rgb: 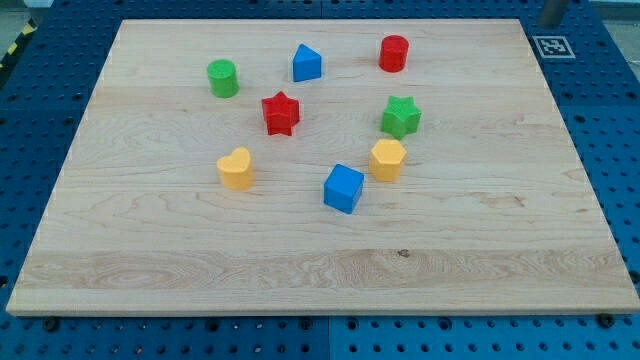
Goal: Push the yellow hexagon to the bottom side of the red star
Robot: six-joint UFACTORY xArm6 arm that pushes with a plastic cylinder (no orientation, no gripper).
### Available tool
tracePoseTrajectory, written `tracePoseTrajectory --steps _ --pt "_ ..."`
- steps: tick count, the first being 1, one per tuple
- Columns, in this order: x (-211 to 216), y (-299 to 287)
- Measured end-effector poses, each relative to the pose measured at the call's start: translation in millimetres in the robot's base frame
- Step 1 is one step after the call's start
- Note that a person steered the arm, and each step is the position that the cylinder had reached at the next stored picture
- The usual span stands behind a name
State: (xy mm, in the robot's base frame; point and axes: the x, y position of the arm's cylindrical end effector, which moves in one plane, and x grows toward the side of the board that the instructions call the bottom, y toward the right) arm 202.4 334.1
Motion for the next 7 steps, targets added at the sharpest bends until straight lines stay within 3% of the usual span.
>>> tracePoseTrajectory --steps 7 --pt "12 12"
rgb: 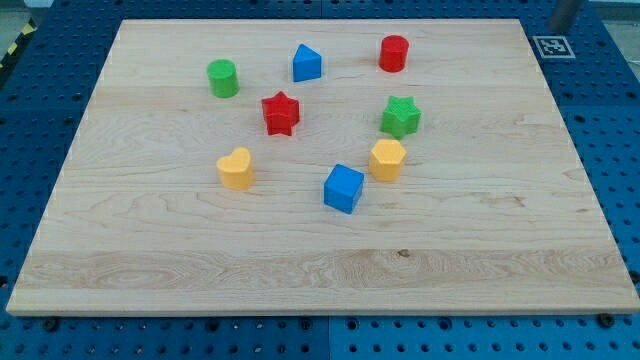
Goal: Push the yellow hexagon to the bottom side of the red star
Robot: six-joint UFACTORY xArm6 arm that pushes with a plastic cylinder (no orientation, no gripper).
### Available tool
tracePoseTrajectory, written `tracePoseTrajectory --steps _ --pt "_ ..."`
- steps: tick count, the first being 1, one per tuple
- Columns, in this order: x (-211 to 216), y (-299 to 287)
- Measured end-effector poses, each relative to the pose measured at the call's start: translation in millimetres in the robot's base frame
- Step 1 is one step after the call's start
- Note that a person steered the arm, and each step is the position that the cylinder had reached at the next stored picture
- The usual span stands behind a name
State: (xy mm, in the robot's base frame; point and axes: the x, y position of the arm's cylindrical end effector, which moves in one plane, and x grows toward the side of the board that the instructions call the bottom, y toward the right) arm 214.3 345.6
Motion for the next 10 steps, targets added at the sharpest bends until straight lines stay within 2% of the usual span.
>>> tracePoseTrajectory --steps 1,2,3,4,5,6,7,8,10 --pt "0 0" --pt "27 0" --pt "67 -41" --pt "67 -61" --pt "116 -59" --pt "200 -68" --pt "260 -107" --pt "261 -182" --pt "253 -228"
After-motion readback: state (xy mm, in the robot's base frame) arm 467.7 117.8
